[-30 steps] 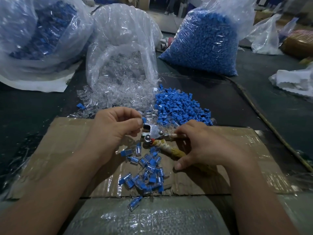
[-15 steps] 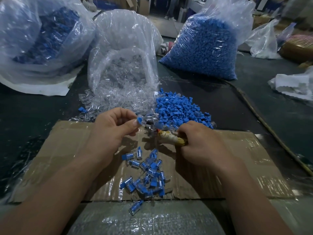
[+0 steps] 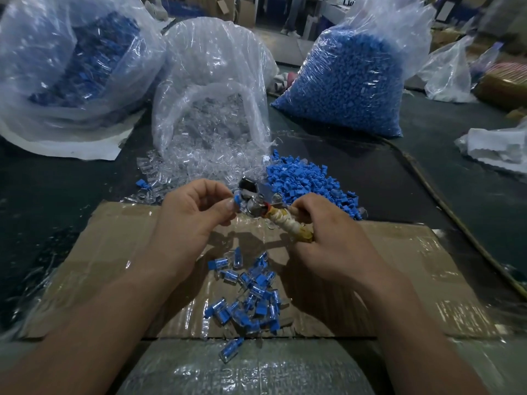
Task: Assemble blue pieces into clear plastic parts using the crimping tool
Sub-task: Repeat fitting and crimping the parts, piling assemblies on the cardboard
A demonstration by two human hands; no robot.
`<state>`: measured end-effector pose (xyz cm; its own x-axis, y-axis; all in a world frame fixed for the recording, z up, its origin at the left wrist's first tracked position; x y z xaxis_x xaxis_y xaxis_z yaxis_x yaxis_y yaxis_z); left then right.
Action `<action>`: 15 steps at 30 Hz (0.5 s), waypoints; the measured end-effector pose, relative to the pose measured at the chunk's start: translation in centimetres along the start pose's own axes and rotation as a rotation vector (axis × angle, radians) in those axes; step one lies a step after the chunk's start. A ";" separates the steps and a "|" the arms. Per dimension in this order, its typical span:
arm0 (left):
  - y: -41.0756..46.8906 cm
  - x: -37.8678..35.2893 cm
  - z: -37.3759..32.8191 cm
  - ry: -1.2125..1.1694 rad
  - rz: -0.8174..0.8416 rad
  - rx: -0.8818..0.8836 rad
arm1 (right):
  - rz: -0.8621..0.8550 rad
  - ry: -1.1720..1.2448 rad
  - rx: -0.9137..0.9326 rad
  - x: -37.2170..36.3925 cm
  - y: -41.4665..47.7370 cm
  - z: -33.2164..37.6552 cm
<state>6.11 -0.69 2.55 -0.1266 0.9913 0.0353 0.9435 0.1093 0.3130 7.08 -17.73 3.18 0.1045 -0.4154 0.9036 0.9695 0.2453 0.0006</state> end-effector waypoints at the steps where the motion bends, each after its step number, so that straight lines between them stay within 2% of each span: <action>1: 0.0 0.0 -0.1 -0.002 -0.003 -0.005 | 0.004 0.002 -0.002 0.0 0.0 0.0; 15: 0.0 0.0 -0.4 0.026 -0.007 -0.026 | 0.059 -0.042 0.020 -0.3 0.0 0.2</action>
<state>5.96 -0.74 2.93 -0.1411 0.9883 0.0571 0.9343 0.1139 0.3379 7.01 -17.38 3.00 0.1512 -0.3625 0.9196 0.9572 0.2861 -0.0446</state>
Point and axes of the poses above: each hand's wrist, its own y-axis towards the middle knuckle, its own x-axis out of the back of the hand, z = x × y, the point moved 8 cm from there along y, towards the middle knuckle, and after that the axes turned 9 degrees about -x, right-handed, at the moved point
